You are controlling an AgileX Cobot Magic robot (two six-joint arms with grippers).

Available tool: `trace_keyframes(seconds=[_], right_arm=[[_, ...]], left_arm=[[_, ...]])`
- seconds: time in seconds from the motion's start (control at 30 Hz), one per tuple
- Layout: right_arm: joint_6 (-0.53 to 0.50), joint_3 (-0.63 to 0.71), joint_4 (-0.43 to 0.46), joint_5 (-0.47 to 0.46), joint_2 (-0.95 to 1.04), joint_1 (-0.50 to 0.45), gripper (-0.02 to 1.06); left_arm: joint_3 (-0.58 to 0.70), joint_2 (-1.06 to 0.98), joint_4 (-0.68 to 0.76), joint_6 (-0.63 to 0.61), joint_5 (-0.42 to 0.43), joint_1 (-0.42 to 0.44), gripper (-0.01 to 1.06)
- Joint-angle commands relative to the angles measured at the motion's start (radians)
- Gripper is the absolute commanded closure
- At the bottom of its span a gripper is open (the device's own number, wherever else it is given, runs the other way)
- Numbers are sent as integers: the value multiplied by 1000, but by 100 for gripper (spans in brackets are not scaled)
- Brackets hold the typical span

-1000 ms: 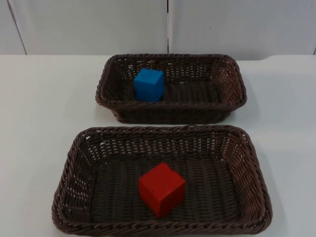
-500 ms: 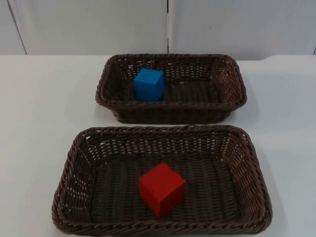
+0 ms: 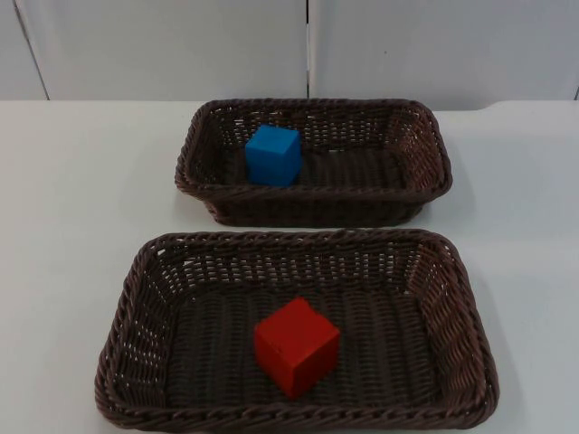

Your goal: Pick up one cube with the left hand and place it into the upper basket. Pick up one cube with the right hand and place it into the lower basket.

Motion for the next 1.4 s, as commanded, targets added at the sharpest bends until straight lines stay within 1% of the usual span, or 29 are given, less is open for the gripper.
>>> trace_keyframes(seconds=[0.0, 0.03, 0.07, 0.17, 0.2, 0.37, 0.4, 0.5, 0.57, 0.6, 0.73, 0.8, 1.37], right_arm=[[-1, 1, 6, -2, -3, -57, -1], [-1, 1, 6, -2, -3, -88, -1], [-1, 1, 6, -2, -3, -88, -1], [-1, 1, 6, -2, -3, -173, -1], [-1, 1, 6, -2, -3, -173, -1], [-1, 1, 6, -2, -3, -323, -1], [-1, 1, 6, -2, -3, -323, -1], [-1, 1, 6, -2, -3, -405, -1], [-1, 1, 6, -2, -3, -438, -1], [-1, 1, 6, -2, -3, -438, -1], [5, 1, 6, -2, -3, -513, -1], [5, 1, 6, -2, -3, -531, -1], [5, 1, 6, -2, -3, -531, -1]], left_arm=[[4, -5, 5, -5, 0, 2, 0], [4, -5, 5, -5, 0, 2, 0], [4, -5, 5, -5, 0, 2, 0], [4, -5, 5, -5, 0, 2, 0], [4, -5, 5, -5, 0, 2, 0], [4, -5, 5, -5, 0, 2, 0], [4, -5, 5, -5, 0, 2, 0], [4, -5, 5, -5, 0, 2, 0], [4, -5, 5, -5, 0, 2, 0], [4, -5, 5, -5, 0, 2, 0], [4, -5, 5, -5, 0, 2, 0], [4, -5, 5, -5, 0, 2, 0], [4, -5, 5, -5, 0, 2, 0]])
